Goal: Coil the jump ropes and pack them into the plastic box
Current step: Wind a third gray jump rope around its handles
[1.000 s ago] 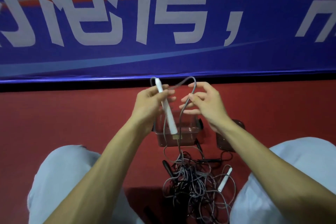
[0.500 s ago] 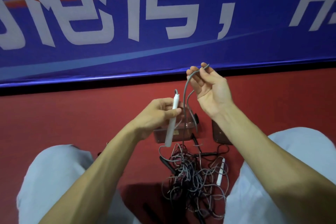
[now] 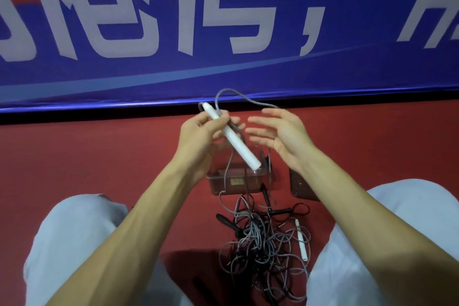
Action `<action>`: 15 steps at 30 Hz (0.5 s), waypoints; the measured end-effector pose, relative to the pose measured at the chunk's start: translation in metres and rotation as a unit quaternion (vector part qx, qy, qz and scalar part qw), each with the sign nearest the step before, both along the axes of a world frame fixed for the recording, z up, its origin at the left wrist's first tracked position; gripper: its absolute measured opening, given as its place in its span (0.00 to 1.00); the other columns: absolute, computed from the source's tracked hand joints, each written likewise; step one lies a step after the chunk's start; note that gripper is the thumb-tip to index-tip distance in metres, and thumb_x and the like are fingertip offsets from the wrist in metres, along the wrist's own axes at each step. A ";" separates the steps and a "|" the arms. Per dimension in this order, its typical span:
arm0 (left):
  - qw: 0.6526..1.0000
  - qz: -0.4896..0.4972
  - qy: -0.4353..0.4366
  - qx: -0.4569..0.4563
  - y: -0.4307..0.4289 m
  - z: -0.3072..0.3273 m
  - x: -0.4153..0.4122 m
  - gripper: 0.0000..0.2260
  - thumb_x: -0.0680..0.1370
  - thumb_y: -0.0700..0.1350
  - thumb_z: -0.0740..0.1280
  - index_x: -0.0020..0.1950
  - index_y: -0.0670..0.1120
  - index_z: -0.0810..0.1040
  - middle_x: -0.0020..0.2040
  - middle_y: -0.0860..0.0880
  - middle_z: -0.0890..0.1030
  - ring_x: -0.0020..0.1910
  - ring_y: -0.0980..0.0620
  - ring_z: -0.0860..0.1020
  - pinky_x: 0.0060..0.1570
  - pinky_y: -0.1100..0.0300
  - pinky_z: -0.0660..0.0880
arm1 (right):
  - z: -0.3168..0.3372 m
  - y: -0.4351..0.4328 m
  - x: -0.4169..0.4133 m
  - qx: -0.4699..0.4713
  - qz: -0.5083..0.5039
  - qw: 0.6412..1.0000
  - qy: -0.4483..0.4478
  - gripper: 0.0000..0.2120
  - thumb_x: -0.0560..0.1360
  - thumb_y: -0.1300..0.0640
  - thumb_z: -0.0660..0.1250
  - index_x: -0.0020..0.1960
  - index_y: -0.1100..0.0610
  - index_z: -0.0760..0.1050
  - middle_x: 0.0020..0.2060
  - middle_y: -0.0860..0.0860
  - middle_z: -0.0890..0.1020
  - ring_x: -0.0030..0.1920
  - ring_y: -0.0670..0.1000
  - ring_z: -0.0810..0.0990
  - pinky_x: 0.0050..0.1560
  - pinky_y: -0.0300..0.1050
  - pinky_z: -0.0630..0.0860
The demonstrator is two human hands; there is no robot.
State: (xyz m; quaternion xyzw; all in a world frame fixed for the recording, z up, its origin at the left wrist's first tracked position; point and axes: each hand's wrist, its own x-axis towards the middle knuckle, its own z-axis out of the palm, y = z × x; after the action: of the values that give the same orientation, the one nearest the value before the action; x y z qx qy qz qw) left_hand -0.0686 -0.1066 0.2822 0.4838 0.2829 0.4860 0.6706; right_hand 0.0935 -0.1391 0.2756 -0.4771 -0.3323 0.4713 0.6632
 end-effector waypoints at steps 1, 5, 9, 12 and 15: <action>1.000 0.019 -0.023 -0.001 0.001 0.003 -0.001 0.02 0.79 0.37 0.65 0.47 0.40 0.77 0.43 0.42 0.84 0.46 0.43 0.84 0.46 0.51 0.82 | -0.002 0.000 -0.002 -0.025 0.009 0.999 -0.047 0.14 0.76 0.72 0.60 0.60 0.62 0.71 0.49 0.59 0.83 0.38 0.52 0.85 0.35 0.44 0.81; 0.990 0.040 -0.134 -0.013 0.002 0.018 -0.009 0.03 0.80 0.38 0.64 0.47 0.40 0.75 0.43 0.43 0.84 0.45 0.45 0.85 0.44 0.53 0.82 | -0.009 0.000 -0.011 -0.063 0.060 0.974 -0.211 0.17 0.74 0.74 0.57 0.54 0.59 0.76 0.44 0.52 0.82 0.38 0.46 0.81 0.35 0.38 0.80; 0.984 0.051 -0.172 0.018 0.001 0.028 -0.018 0.02 0.80 0.38 0.64 0.48 0.40 0.74 0.45 0.42 0.84 0.49 0.43 0.84 0.45 0.53 0.82 | -0.021 -0.003 -0.015 -0.056 0.169 0.918 -0.354 0.13 0.74 0.71 0.64 0.48 0.55 0.78 0.39 0.48 0.79 0.36 0.41 0.76 0.39 0.34 0.72; 0.984 0.056 -0.165 0.031 0.000 0.027 -0.022 0.02 0.80 0.38 0.64 0.49 0.40 0.74 0.46 0.42 0.84 0.49 0.42 0.84 0.45 0.53 0.82 | -0.029 -0.001 -0.019 -0.043 0.199 0.907 -0.368 0.06 0.75 0.67 0.69 0.47 0.57 0.79 0.42 0.47 0.81 0.42 0.43 0.78 0.49 0.40 0.74; 0.985 0.062 -0.158 0.028 0.000 0.026 -0.021 0.02 0.80 0.38 0.64 0.51 0.40 0.74 0.46 0.42 0.84 0.48 0.43 0.84 0.46 0.53 0.82 | -0.031 0.003 -0.020 -0.018 0.141 0.904 -0.404 0.03 0.74 0.63 0.71 0.44 0.57 0.78 0.40 0.52 0.84 0.42 0.48 0.80 0.51 0.54 0.77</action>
State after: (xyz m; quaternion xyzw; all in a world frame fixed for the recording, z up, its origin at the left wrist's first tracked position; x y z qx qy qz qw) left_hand -0.0895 -0.1068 0.3078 0.4012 0.1895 0.6042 0.6619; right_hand 0.0731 -0.1361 0.2443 -0.5867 -0.6269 0.3326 0.3901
